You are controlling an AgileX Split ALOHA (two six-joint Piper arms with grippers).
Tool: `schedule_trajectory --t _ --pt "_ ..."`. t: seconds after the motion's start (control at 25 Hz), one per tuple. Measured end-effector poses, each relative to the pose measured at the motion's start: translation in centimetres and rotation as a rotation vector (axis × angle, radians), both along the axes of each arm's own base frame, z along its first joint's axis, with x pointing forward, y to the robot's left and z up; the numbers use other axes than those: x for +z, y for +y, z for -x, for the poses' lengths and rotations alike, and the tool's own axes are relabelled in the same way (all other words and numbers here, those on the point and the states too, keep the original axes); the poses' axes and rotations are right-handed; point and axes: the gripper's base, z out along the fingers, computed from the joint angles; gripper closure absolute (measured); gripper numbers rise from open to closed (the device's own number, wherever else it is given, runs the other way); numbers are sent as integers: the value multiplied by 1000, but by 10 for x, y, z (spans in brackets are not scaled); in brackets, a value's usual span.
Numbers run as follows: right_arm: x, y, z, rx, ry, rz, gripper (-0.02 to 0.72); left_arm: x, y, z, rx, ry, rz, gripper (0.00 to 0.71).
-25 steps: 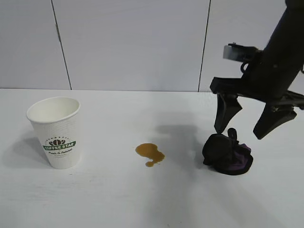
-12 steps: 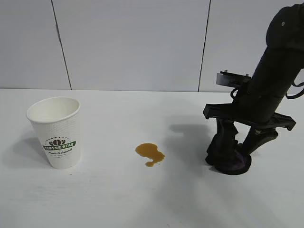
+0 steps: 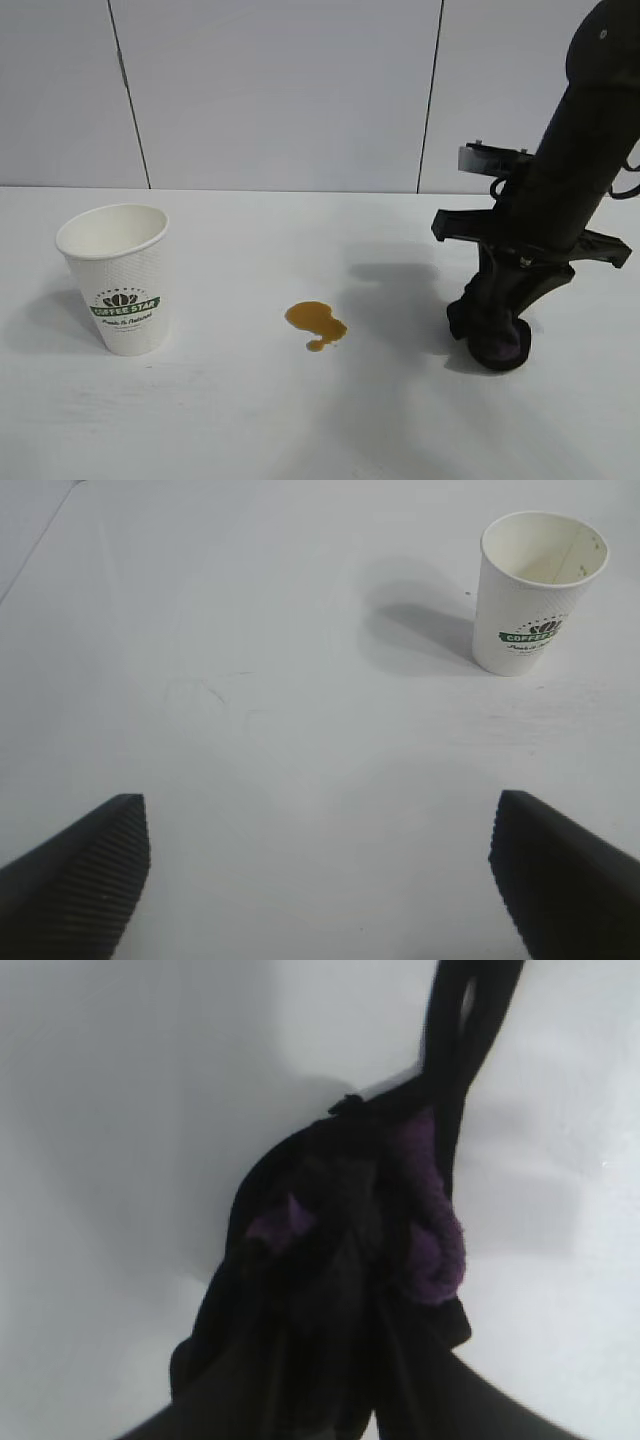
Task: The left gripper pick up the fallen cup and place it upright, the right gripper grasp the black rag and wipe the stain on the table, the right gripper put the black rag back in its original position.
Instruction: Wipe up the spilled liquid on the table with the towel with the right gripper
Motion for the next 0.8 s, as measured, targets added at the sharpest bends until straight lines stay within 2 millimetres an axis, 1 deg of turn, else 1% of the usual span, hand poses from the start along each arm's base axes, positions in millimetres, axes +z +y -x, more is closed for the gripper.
schedule_trajectory --t 0.12,0.2,0.28,0.44,0.52,0.56,0.8 --pt "3 29 10 70 -21 -26 573 0 0 0 0 0 0 46" --pt "5 50 16 118 -60 -34 573 0 0 0 0 0 0 46" --pt "7 68 19 139 -119 -47 573 0 0 0 0 0 0 46" --pt "7 91 22 161 -216 -63 573 0 0 0 0 0 0 46" --pt "-1 97 21 163 -224 -61 573 0 0 0 0 0 0 46" --pt "-8 100 19 162 -216 -54 573 0 0 0 0 0 1 46" --pt "-65 104 5 131 -169 4 573 0 0 0 0 0 1 46"
